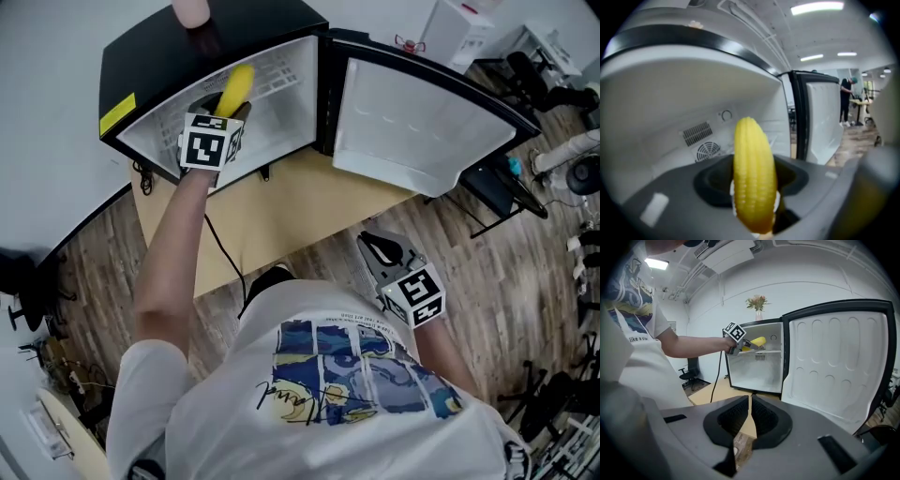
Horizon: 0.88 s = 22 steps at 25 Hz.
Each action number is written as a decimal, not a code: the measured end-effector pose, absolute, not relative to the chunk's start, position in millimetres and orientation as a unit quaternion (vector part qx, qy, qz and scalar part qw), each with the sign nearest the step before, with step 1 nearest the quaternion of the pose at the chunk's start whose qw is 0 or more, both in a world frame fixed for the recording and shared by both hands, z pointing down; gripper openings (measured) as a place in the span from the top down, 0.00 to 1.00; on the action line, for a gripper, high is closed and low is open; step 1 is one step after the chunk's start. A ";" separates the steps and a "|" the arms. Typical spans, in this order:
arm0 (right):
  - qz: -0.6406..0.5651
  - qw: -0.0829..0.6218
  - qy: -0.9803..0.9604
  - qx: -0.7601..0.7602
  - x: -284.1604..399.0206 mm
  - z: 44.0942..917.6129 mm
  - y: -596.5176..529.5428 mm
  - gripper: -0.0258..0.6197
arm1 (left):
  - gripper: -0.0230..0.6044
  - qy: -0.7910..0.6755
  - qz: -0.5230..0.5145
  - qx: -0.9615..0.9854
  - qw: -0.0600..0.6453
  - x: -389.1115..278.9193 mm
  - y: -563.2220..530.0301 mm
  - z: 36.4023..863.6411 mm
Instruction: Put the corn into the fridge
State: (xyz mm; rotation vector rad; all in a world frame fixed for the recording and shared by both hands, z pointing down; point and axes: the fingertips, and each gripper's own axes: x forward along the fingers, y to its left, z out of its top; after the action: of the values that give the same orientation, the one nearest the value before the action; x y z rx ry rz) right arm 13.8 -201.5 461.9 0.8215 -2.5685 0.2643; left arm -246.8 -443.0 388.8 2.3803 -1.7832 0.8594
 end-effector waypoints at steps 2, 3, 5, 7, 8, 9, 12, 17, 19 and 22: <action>0.099 0.213 -0.924 0.301 14.9 463.0 -203.9 0.94 | 0.60 -0.571 0.301 0.764 -0.003 -244.7 -450.4 386.9; 0.100 0.213 -0.924 0.303 15.0 463.3 -205.0 0.94 | 0.60 -0.567 0.314 0.761 -0.018 -243.3 -453.9 386.5; 0.101 0.212 -0.923 0.304 14.5 463.4 -207.5 0.94 | 0.60 -0.560 0.338 0.755 -0.039 -241.7 -461.0 387.6; 0.102 0.210 -0.923 0.306 14.2 463.1 -209.7 0.94 | 0.60 -0.554 0.359 0.750 -0.051 -240.7 -467.9 390.8; 0.103 0.210 -0.923 0.307 14.3 463.3 -210.4 0.94 | 0.60 -0.550 0.369 0.747 -0.057 -240.3 -471.3 392.9; 0.103 0.211 -0.922 0.308 14.5 463.8 -211.1 0.94 | 0.60 -0.546 0.378 0.745 -0.062 -240.2 -474.7 395.2; 0.105 0.212 -0.920 0.311 16.0 465.2 -213.2 0.94 | 0.60 -0.540 0.402 0.735 -0.077 -243.4 -484.3 401.1; 0.101 0.213 -0.917 0.321 20.7 465.5 -212.5 0.94 | 0.60 -0.535 0.429 0.722 -0.097 -249.5 -501.8 404.7; 0.103 0.213 -0.916 0.324 22.7 466.3 -211.5 0.94 | 0.60 -0.526 0.435 0.724 -0.101 -249.0 -503.2 404.7; 0.107 0.213 -0.914 0.328 26.2 467.3 -210.7 0.94 | 0.60 -0.520 0.447 0.719 -0.114 -249.7 -504.4 403.6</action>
State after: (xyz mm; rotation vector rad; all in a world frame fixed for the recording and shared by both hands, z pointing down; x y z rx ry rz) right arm 26.2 -210.7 467.3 0.9105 -2.5372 0.2970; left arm -249.7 -504.4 403.6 2.4376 -1.7639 1.5168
